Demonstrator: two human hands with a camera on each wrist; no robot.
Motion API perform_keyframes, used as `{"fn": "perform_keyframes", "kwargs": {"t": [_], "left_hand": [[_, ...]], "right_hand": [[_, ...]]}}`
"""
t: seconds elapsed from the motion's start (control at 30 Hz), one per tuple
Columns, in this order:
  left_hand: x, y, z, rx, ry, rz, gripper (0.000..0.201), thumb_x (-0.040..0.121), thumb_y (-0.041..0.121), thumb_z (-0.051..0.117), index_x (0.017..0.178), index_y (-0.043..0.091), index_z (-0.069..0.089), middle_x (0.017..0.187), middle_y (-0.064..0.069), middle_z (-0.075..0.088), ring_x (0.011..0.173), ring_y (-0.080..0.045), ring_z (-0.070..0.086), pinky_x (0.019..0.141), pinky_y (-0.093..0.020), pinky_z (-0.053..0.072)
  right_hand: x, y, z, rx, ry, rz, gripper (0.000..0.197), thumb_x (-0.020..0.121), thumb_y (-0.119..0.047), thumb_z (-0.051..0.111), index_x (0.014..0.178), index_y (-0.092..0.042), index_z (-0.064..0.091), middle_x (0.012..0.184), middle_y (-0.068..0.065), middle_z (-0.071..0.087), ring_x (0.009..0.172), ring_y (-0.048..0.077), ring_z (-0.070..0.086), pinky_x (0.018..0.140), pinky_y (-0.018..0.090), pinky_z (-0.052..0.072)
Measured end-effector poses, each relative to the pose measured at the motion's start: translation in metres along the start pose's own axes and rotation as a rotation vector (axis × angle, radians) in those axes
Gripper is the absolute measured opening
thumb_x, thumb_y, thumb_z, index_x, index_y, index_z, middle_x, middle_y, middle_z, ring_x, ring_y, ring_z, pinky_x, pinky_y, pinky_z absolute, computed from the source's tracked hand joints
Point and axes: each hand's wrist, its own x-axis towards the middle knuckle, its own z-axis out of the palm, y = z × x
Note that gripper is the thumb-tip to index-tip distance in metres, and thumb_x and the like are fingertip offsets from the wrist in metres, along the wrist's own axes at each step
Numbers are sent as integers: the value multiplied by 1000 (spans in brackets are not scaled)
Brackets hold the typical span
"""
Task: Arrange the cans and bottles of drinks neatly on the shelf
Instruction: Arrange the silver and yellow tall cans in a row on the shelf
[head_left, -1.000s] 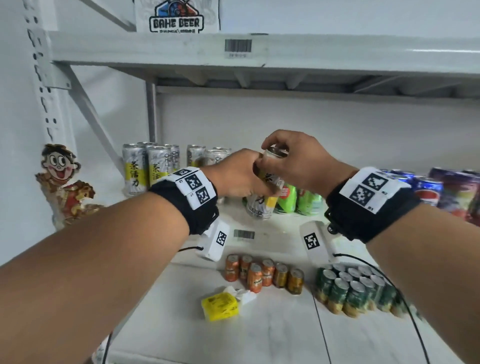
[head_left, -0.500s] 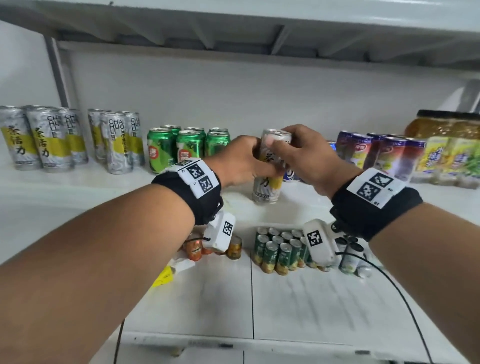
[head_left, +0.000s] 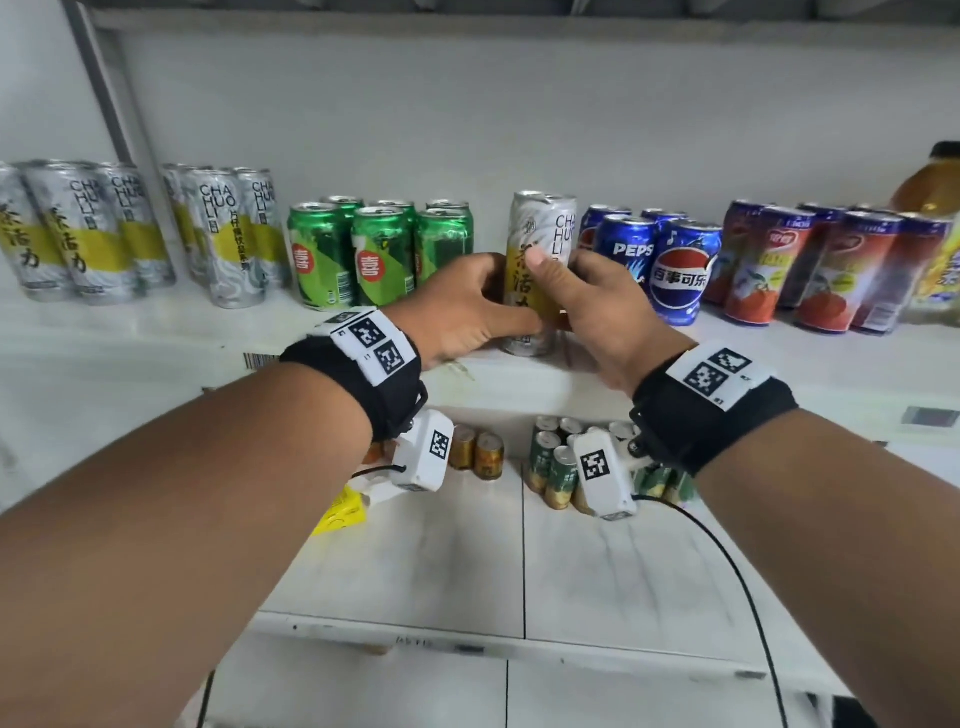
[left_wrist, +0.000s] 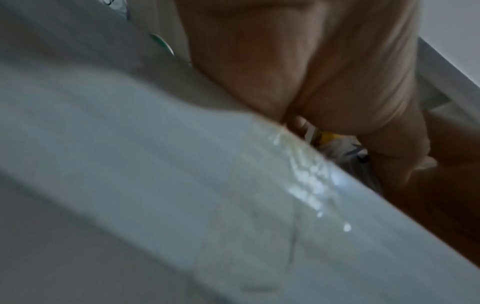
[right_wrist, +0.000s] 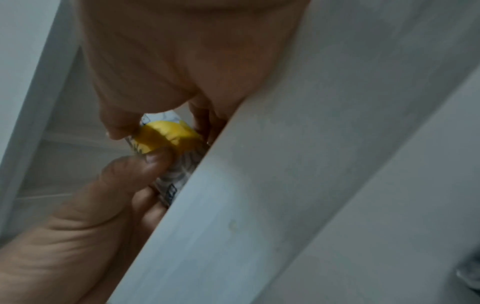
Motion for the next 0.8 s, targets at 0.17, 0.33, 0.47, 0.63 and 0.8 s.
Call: {"fn": "perform_keyframes", "kwargs": {"t": [0.17, 0.33, 0.47, 0.63, 0.8], "left_hand": [[6, -12, -3, -60, 52, 58, 61, 65, 28, 100, 117, 21, 69, 112, 4, 81, 105, -17, 78, 91, -35, 64], [6, -17, -1, -75, 29, 119, 35, 85, 32, 91, 110, 15, 73, 104, -2, 83, 99, -17, 80, 83, -29, 63], [5, -16, -2, -17, 36, 136, 30, 96, 33, 81, 111, 7, 76, 96, 0, 83, 90, -11, 79, 78, -22, 59], [2, -6, -3, 37, 42, 74, 53, 102, 40, 71, 106, -13, 71, 103, -33, 75, 85, -24, 70, 79, -51, 61], [0, -1, -3, -158, 34, -33, 39, 107, 35, 63, 104, -2, 73, 94, -22, 74, 74, -22, 75, 57, -32, 64]], "right_hand": [[-6, -2, -2, 41, 40, 20, 38, 98, -32, 72, 124, -6, 64, 123, 17, 74, 114, 38, 72, 99, 60, 57], [-10, -3, 4, 99, 75, 47, 47, 104, -37, 61, 126, 5, 63, 118, 25, 74, 108, 43, 74, 94, 61, 59], [-10, -3, 5, 74, 74, 45, 43, 105, -35, 61, 119, 5, 67, 119, 32, 71, 113, 51, 69, 97, 65, 56], [-8, -2, 6, 26, 93, 48, 37, 104, -36, 63, 107, 0, 73, 109, 27, 76, 108, 51, 70, 91, 60, 60], [-3, 4, 1, -18, 31, 28, 46, 98, -40, 70, 116, 3, 70, 120, 41, 64, 105, 60, 65, 98, 79, 45]]}}
